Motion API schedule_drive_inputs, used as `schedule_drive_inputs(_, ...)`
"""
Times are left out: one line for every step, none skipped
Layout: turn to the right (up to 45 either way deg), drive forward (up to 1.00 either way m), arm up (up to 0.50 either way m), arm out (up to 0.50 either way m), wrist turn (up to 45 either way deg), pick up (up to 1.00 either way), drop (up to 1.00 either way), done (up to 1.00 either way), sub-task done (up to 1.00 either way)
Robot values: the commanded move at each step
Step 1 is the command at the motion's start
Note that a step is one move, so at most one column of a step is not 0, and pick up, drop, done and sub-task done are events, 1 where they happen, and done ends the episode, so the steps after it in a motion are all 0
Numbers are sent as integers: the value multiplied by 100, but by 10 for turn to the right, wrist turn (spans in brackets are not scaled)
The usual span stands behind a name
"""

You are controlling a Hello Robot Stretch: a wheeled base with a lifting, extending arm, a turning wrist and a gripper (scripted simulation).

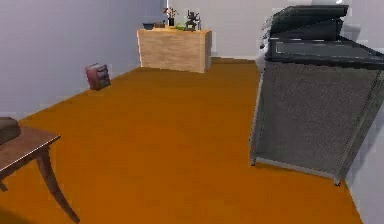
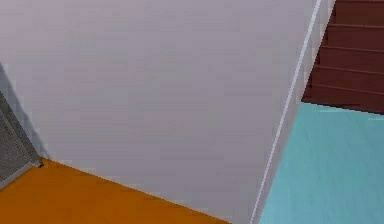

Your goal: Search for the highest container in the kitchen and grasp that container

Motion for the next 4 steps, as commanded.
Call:
schedule_drive_inputs(-30,0,0,0,0,0,0,0,0)
schedule_drive_inputs(0,100,0,0,0,0,0,0,0)
schedule_drive_inputs(0,50,0,0,0,0,0,0,0)
schedule_drive_inputs(180,0,0,0,0,0,0,0,0)
